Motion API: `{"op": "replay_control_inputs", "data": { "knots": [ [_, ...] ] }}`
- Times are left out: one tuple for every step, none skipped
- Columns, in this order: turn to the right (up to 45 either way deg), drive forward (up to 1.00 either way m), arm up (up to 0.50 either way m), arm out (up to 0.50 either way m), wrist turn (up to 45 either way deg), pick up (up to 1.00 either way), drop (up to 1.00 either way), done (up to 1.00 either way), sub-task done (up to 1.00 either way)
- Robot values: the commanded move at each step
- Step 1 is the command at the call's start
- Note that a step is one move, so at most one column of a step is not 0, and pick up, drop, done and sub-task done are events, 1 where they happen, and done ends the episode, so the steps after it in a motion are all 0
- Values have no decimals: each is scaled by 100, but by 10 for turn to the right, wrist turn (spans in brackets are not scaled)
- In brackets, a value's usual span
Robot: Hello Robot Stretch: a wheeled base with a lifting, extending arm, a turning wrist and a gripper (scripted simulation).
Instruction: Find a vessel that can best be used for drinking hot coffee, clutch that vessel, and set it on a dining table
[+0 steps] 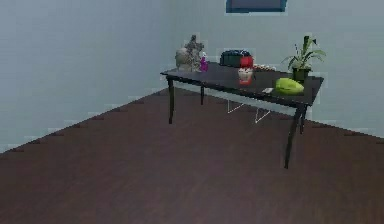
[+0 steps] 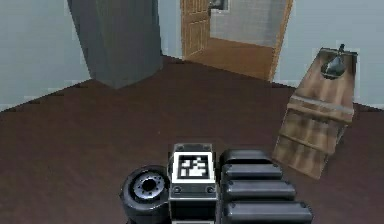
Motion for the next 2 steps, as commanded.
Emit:
{"op": "replay_control_inputs", "data": {
  "knots": [
    [0, 100, 0, 0, 0, 0, 0, 0, 0],
    [-30, 0, 0, 0, 0, 0, 0, 0, 0]
  ]
}}
